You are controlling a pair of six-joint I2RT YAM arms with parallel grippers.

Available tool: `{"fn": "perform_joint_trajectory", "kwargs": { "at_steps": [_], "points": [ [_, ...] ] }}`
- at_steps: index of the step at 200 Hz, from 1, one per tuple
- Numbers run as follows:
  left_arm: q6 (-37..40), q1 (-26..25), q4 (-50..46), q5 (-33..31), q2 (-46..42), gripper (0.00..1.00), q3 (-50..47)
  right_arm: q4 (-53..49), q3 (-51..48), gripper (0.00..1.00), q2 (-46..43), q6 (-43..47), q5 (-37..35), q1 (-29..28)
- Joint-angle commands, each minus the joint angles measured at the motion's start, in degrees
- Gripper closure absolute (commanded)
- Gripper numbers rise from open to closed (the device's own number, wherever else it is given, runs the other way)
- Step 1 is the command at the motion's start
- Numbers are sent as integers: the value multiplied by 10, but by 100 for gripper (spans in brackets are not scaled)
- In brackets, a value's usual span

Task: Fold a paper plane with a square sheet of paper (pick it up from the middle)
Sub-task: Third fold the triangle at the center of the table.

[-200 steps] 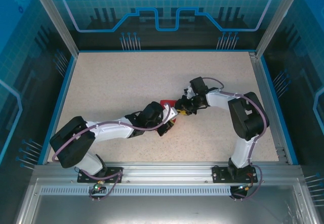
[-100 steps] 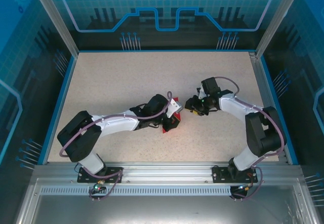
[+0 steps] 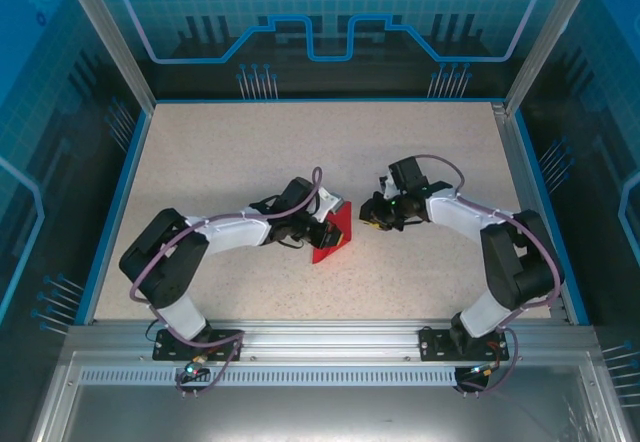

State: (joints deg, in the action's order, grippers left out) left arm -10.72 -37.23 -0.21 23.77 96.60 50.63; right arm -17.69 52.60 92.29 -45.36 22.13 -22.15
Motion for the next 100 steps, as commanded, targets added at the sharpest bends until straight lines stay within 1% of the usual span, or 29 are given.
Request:
{"fn": "perform_joint_trajectory", "kwargs": {
  "at_steps": [1,15,60,100],
  "points": [
    [-13,6,-21,35,11,98,18,19,23,80,32,-15,16,-19],
    [-16,9,-20,36,13,98,18,24,36,81,55,-23,13,-26],
    [-21,18,-21,41,11,98,13,51,75,83,127,-35,36,-40],
    [-22,24,-21,49,12,98,10,54,99,83,165,-35,34,-41]
  ]
}}
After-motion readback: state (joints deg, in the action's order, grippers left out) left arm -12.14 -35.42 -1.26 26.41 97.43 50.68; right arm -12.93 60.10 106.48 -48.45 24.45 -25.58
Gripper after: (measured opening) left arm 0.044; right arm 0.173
